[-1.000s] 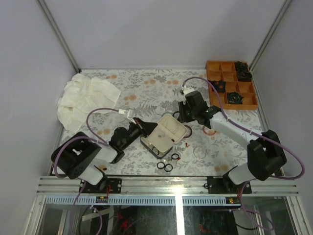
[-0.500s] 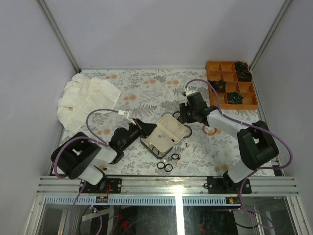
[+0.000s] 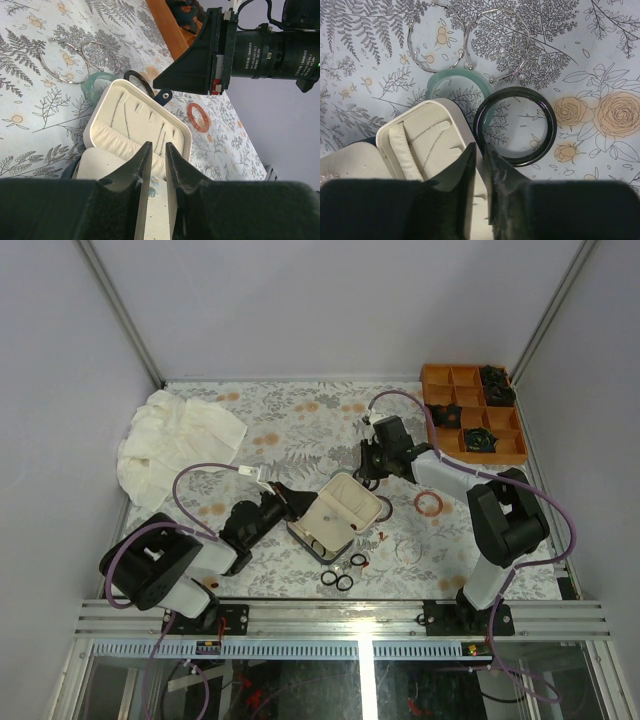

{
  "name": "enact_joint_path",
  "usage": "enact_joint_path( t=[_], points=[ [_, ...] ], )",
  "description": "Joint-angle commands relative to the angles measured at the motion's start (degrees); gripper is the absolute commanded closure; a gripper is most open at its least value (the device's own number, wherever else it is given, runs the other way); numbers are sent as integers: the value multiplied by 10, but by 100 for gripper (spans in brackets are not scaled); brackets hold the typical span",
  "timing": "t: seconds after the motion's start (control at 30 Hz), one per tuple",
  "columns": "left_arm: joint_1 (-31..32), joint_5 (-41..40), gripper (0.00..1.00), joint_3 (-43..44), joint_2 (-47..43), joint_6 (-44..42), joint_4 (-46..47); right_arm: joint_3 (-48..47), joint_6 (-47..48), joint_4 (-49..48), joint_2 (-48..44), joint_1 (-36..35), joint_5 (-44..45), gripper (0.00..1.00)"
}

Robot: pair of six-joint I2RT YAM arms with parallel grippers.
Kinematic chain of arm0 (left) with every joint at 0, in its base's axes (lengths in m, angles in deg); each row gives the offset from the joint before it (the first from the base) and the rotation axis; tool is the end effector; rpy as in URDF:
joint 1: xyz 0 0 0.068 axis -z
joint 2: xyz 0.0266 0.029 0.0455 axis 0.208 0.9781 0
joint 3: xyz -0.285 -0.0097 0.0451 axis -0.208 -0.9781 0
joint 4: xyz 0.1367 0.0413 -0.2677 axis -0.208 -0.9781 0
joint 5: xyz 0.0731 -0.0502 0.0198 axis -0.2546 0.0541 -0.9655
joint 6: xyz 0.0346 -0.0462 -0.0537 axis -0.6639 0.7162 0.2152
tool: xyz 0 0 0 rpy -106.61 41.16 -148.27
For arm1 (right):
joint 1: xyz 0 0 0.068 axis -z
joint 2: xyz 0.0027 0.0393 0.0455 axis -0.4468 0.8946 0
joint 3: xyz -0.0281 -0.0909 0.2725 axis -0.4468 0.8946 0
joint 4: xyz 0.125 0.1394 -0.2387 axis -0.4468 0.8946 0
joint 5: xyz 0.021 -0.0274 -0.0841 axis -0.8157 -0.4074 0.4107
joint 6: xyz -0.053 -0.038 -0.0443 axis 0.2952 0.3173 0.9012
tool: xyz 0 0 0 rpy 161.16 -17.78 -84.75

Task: Organize the mixed jewelry
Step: Pick up the jewelry from the center of the board.

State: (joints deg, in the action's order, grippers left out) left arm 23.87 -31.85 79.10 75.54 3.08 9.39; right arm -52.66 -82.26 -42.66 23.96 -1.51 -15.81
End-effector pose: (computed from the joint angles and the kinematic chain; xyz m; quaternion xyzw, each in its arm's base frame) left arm 0.2233 -0.1648 0.1280 -0.0247 0.7197 -0.4479 0.5299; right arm 0.3855 0.2150 0.1674 -0.1015 0.9096 0.2092 0.3443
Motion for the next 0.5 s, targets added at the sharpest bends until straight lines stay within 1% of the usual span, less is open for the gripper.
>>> enact_joint_path(
  t=[0.0, 0.03, 0.07, 0.13, 0.47],
  points=[
    [-6, -5, 84, -8, -8, -18, 14, -34, 8, 1, 1, 3, -19, 74],
    [-8, -5, 84, -8, -7, -18, 15, -35, 10, 9, 0, 3, -17, 64],
    [-7, -4, 84, -8, -7, -18, 15, -34, 11, 13, -4, 3, -13, 58],
    [-7, -3, 84, -8, -8, -18, 16, -24, 12, 12, -15, 3, -3, 53],
    [-8, -3, 85, -10, -8, -16, 20, 2, 14, 24, -32, 3, 13, 55]
  ],
)
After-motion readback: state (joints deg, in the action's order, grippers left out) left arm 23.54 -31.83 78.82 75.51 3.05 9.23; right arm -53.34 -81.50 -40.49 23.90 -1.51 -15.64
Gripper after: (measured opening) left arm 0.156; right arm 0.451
